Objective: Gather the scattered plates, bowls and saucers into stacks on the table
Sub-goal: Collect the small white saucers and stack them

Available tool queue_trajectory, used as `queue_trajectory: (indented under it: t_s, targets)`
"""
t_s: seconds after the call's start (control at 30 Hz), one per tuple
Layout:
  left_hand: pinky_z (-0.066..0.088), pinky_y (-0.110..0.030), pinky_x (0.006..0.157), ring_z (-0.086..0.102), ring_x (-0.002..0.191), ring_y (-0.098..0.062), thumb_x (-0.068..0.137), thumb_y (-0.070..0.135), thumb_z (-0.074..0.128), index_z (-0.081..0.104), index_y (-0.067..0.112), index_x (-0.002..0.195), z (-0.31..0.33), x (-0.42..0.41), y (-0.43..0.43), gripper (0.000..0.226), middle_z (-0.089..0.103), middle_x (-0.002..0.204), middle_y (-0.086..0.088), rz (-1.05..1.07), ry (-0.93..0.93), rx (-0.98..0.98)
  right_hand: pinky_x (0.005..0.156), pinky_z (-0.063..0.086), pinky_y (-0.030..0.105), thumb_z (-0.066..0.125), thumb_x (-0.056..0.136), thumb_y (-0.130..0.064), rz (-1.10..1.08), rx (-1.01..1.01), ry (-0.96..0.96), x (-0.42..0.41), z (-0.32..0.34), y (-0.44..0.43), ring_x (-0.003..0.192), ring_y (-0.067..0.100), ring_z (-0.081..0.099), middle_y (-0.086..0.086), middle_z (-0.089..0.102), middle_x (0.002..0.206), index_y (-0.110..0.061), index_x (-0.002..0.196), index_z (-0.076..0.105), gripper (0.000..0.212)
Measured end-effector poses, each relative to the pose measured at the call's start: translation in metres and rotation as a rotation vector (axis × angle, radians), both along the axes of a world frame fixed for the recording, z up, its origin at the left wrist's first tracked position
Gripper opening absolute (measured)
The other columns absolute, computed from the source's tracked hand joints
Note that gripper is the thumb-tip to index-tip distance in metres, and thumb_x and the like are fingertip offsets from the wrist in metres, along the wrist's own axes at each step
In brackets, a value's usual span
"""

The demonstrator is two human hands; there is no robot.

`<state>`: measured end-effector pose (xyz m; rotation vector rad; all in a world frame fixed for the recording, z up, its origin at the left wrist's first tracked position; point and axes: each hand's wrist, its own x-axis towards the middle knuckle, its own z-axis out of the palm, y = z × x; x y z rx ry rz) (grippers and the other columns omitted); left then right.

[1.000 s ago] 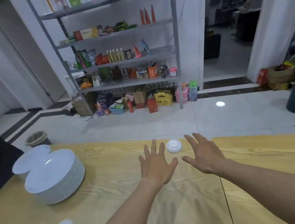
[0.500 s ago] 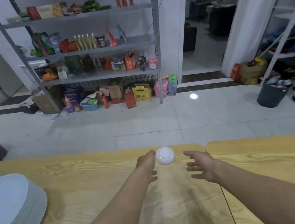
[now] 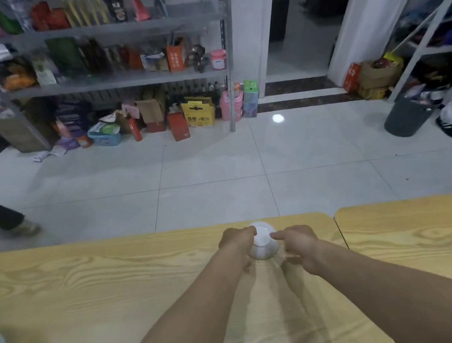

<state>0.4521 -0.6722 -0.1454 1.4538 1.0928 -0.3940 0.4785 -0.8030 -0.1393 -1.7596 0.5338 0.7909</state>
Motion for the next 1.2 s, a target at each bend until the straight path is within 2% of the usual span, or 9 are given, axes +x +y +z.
queue_trajectory:
  t_s: [0.07, 0.2, 0.43, 0.6, 0.73, 0.8, 0.93, 1.07, 1.2]
  targets:
    - [0.048, -0.030, 0.062, 0.059, 0.076, -0.028, 0.078, 0.021, 0.061, 0.059, 0.007, 0.106, -0.013, 0.008, -0.001, 0.032, 0.057, 0.109, -0.013, -0.014, 0.014, 0.011, 0.062, 0.051, 0.036, 0.073, 0.084, -0.012, -0.006, -0.019, 0.002, 0.004, -0.011, 0.005, 0.082, 0.026, 0.053, 0.008, 0.053, 0.097, -0.005, 0.101, 0.053, 0.028]
    - [0.057, -0.035, 0.075, 0.064, 0.097, -0.033, 0.058, 0.022, 0.064, 0.059, 0.007, 0.110, -0.032, 0.021, -0.006, 0.054, 0.057, 0.116, -0.015, -0.031, 0.047, 0.070, 0.089, 0.055, 0.047, 0.074, 0.081, -0.007, 0.015, -0.045, -0.002, 0.008, -0.021, 0.012, 0.099, 0.033, 0.061, 0.015, 0.059, 0.111, 0.002, 0.116, 0.054, 0.041]
    - [0.057, -0.039, 0.080, 0.060, 0.098, -0.030, 0.056, 0.023, 0.063, 0.058, 0.009, 0.110, -0.030, 0.021, -0.010, 0.056, 0.053, 0.116, -0.010, -0.035, 0.081, 0.004, 0.055, 0.058, 0.035, 0.074, 0.074, 0.012, 0.001, -0.065, 0.048, 0.005, -0.016, 0.004, 0.080, 0.030, 0.062, 0.019, 0.058, 0.101, 0.004, 0.105, 0.051, 0.040]
    - [0.059, -0.051, 0.075, 0.068, 0.087, -0.035, 0.066, 0.033, 0.060, 0.055, 0.011, 0.110, -0.024, 0.017, -0.014, 0.049, 0.065, 0.102, -0.013, 0.110, -0.073, -0.163, 0.052, 0.054, 0.031, 0.082, 0.058, 0.011, -0.005, -0.094, -0.118, -0.007, -0.010, -0.010, 0.078, 0.029, 0.066, 0.011, 0.065, 0.093, -0.011, 0.088, 0.055, 0.046]
    - [0.051, -0.035, 0.079, 0.063, 0.097, -0.030, 0.087, 0.022, 0.063, 0.056, 0.009, 0.114, -0.008, 0.007, -0.031, 0.031, 0.063, 0.119, -0.019, 0.073, -0.296, -0.097, 0.059, 0.053, 0.032, 0.070, 0.063, 0.012, -0.006, -0.105, -0.308, -0.018, 0.009, -0.032, 0.073, 0.025, 0.063, 0.010, 0.070, 0.091, -0.015, 0.071, 0.057, 0.031]
    - [0.049, -0.035, 0.088, 0.058, 0.110, -0.030, 0.094, 0.005, 0.052, 0.054, 0.009, 0.127, 0.003, -0.002, -0.047, 0.034, 0.057, 0.130, -0.015, 0.021, -0.381, -0.114, 0.052, 0.048, 0.024, 0.061, 0.071, 0.014, -0.059, -0.024, -0.328, -0.022, 0.021, -0.048, 0.072, 0.024, 0.061, 0.016, 0.070, 0.102, -0.014, 0.082, 0.061, 0.031]
    - [0.041, -0.040, 0.106, 0.048, 0.129, -0.030, 0.096, 0.000, 0.040, 0.050, 0.010, 0.139, 0.025, -0.020, -0.088, 0.046, 0.049, 0.144, -0.007, -0.137, -0.434, -0.074, 0.055, 0.045, 0.019, 0.041, 0.081, 0.018, -0.071, 0.084, -0.307, -0.031, 0.046, -0.088, 0.076, 0.015, 0.057, 0.007, 0.064, 0.120, -0.014, 0.131, 0.050, 0.060]
    - [0.039, -0.030, 0.100, 0.047, 0.128, -0.022, 0.101, 0.010, 0.043, 0.046, 0.013, 0.144, 0.054, -0.026, -0.149, 0.043, 0.048, 0.141, -0.002, -0.186, -0.484, -0.115, 0.053, 0.037, 0.017, 0.035, 0.081, 0.011, -0.023, 0.063, -0.326, -0.040, 0.064, -0.153, 0.076, 0.017, 0.048, -0.005, 0.061, 0.098, -0.015, 0.120, 0.055, 0.052]
    - [0.032, -0.029, 0.092, 0.048, 0.112, -0.017, 0.103, 0.038, 0.040, 0.052, 0.019, 0.134, 0.085, -0.027, -0.246, 0.038, 0.053, 0.126, 0.001, -0.282, -0.468, -0.257, 0.051, 0.038, 0.021, 0.034, 0.083, 0.008, -0.095, -0.002, -0.348, -0.051, 0.074, -0.250, 0.070, 0.015, 0.047, -0.003, 0.063, 0.110, -0.015, 0.136, 0.055, 0.061]
